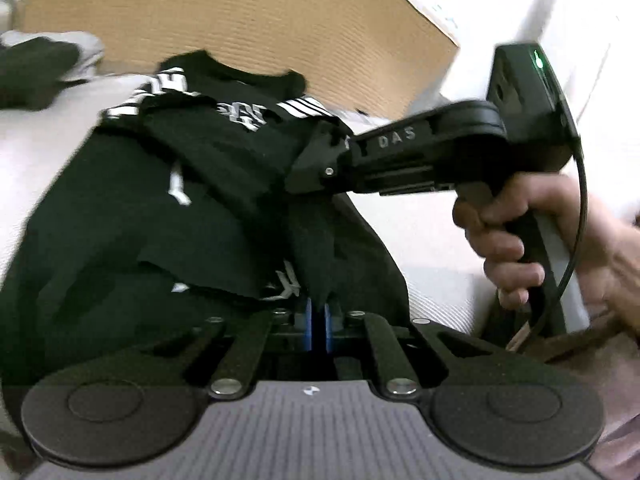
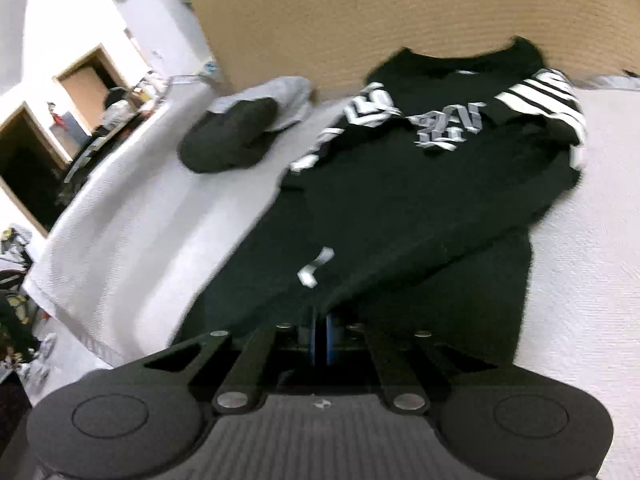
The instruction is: Fold clothes
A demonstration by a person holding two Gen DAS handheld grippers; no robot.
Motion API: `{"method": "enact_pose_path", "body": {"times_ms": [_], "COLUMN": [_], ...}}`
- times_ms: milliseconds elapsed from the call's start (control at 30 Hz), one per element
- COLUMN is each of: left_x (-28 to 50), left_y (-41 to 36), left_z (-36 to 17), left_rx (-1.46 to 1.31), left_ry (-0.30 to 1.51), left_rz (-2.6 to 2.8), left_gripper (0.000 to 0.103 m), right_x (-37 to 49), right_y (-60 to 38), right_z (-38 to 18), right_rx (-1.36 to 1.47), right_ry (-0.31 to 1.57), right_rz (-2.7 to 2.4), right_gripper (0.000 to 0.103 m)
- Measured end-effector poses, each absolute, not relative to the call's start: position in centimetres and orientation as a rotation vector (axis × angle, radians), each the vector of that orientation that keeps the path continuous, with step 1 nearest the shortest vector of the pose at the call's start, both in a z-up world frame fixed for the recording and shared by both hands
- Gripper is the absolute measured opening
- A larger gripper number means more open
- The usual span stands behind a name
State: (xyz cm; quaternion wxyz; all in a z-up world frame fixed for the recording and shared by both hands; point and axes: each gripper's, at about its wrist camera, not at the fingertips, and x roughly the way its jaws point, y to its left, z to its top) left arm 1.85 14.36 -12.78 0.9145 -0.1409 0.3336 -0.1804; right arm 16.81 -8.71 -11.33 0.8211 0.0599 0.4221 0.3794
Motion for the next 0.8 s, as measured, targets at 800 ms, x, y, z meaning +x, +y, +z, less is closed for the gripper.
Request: {"method": "enact_pose_path", "body": {"times_ms": [800], "left_x": [0.3], "left_y": [26.4], "left_z": [-14.9], "left_rx": [-0.195], "left_ry": [0.95], "left_rz": [-0.101], "left_gripper": [0.018], "right_x": [14.7], "right_y": [7.9], "right_z": [-14.1], "right_rx": [-0.098], "right_ry": [1.011], "right_rz": [0.997], "right_gripper": [0.016]}}
